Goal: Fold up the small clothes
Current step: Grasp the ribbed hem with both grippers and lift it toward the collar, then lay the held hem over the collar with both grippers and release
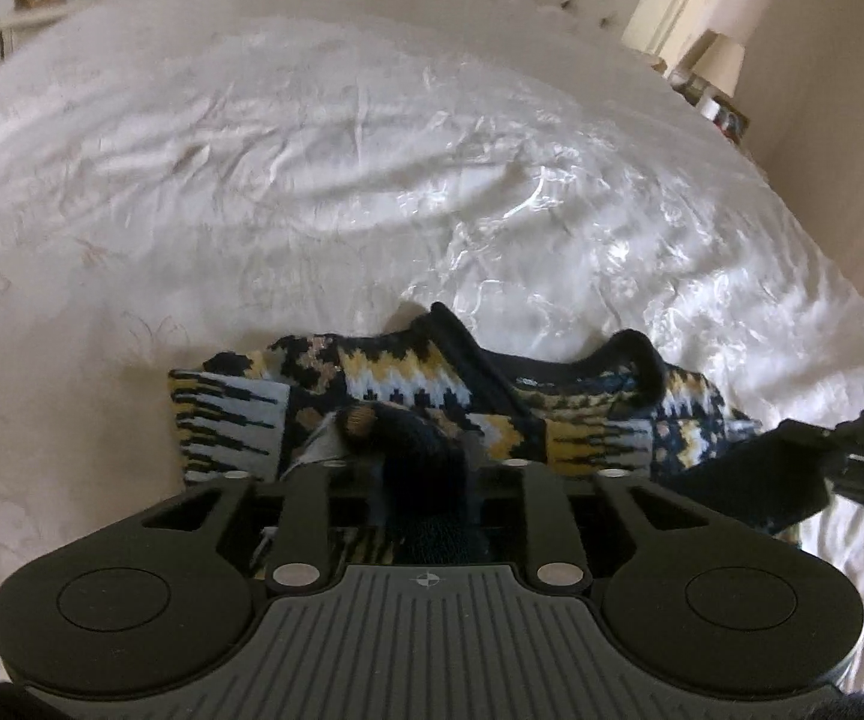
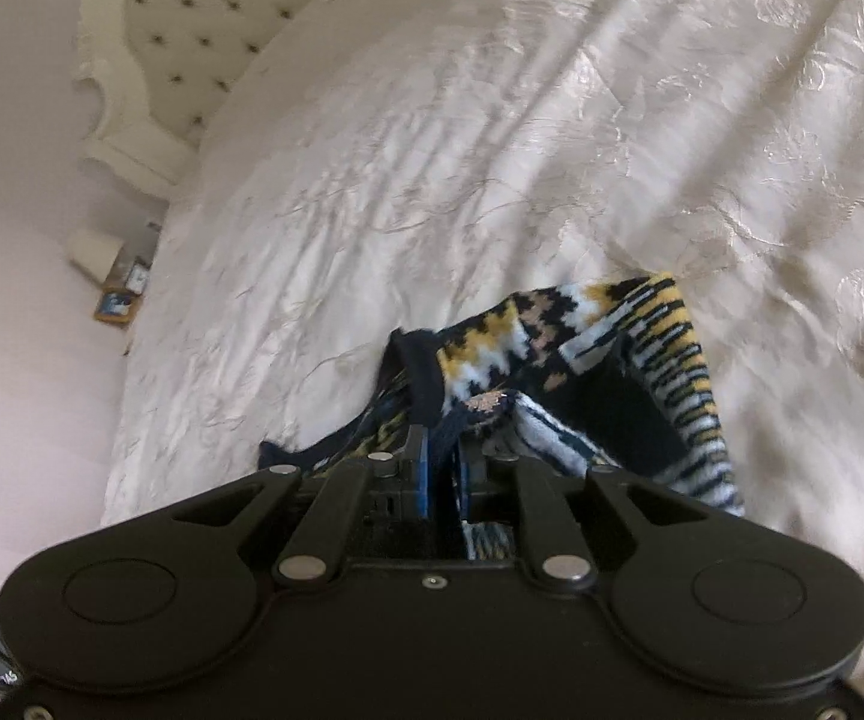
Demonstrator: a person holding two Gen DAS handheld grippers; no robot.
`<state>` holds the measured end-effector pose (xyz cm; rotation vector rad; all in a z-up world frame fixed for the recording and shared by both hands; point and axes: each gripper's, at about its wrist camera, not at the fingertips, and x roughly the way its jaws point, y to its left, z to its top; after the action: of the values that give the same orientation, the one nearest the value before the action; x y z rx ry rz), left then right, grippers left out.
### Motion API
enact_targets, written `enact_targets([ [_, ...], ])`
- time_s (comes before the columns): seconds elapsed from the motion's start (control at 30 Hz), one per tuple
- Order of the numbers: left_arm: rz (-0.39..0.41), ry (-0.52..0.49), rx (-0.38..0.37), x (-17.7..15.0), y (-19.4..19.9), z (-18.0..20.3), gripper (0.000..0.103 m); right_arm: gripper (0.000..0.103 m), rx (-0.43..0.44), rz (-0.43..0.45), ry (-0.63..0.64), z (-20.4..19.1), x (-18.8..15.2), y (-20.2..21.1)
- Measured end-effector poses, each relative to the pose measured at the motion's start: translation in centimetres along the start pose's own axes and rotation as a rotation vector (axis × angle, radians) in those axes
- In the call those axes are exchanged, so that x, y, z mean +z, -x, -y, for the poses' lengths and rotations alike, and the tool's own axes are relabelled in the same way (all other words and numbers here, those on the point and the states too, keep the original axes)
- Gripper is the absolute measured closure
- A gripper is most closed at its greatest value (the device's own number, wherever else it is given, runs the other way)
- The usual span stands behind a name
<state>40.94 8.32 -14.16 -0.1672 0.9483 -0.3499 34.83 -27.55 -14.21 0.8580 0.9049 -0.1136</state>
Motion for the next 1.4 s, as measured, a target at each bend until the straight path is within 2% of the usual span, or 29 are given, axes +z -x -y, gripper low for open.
enact_targets([
  [0.1, 0.011, 0.015, -0.005, 0.7, -0.4, -0.7, 0.067, 0.079, -0.028, 0.003, -0.009, 0.3, 0.9, -1.0],
  [0.13, 0.014, 0.016, -0.006, 1.0, -0.5, -0.7, 0.059, 0.07, -0.031, 0.009, -0.01, 0.4, 1.2, -1.2],
  [0.17, 0.025, 0.011, -0.002, 1.2, -0.4, -0.7, 0.053, 0.055, -0.033, 0.023, -0.011, 0.5, 1.4, -1.2],
  [0.23, 0.049, -0.001, 0.007, 1.8, -0.6, -0.6, 0.023, 0.039, -0.026, 0.054, -0.015, 0.6, 1.9, -1.2],
  [0.33, 0.052, 0.011, 0.005, 2.8, -0.6, -1.1, 0.021, 0.037, -0.034, 0.077, -0.02, 0.7, 2.7, -1.2],
  [0.43, 0.06, -0.016, 0.048, 3.3, 0.0, -1.4, 0.021, 0.037, -0.047, 0.094, 0.005, 0.4, 3.0, -0.8],
  [0.57, 0.007, -0.066, 0.079, 2.5, 0.4, -1.7, 0.021, 0.037, -0.06, 0.085, 0.102, -0.9, 2.1, -0.1],
  [0.87, -0.145, -0.23, 0.134, -4.2, 0.1, -0.1, 0.021, 0.037, -0.111, -0.084, 0.391, -3.4, -4.2, -1.1],
  [1.0, -0.24, -0.298, 0.213, -6.7, -1.1, -1.4, 0.021, 0.037, -0.204, -0.162, 0.501, -2.6, -6.4, -1.8],
  [1.1, -0.277, -0.255, 0.237, -7.6, -1.4, -4.1, 0.01, 0.042, -0.334, -0.181, 0.522, -0.3, -6.6, -2.0],
  [1.13, -0.279, -0.243, 0.245, -7.6, -1.3, -4.7, 0.006, 0.045, -0.346, -0.181, 0.516, 0.5, -6.5, -1.8],
  [1.2, -0.284, -0.236, 0.264, -7.6, -1.1, -5.7, 0.004, 0.047, -0.342, -0.176, 0.5, 1.4, -6.4, -1.2],
  [1.3, -0.286, -0.195, 0.254, -7.2, -0.6, -6.3, 0.005, 0.045, -0.347, -0.166, 0.51, 1.2, -6.6, -0.6],
  [1.4, -0.233, -0.152, 0.219, -6.5, 1.1, -6.1, 0.007, 0.039, -0.312, -0.111, 0.466, 0.7, -6.9, 1.0],
])
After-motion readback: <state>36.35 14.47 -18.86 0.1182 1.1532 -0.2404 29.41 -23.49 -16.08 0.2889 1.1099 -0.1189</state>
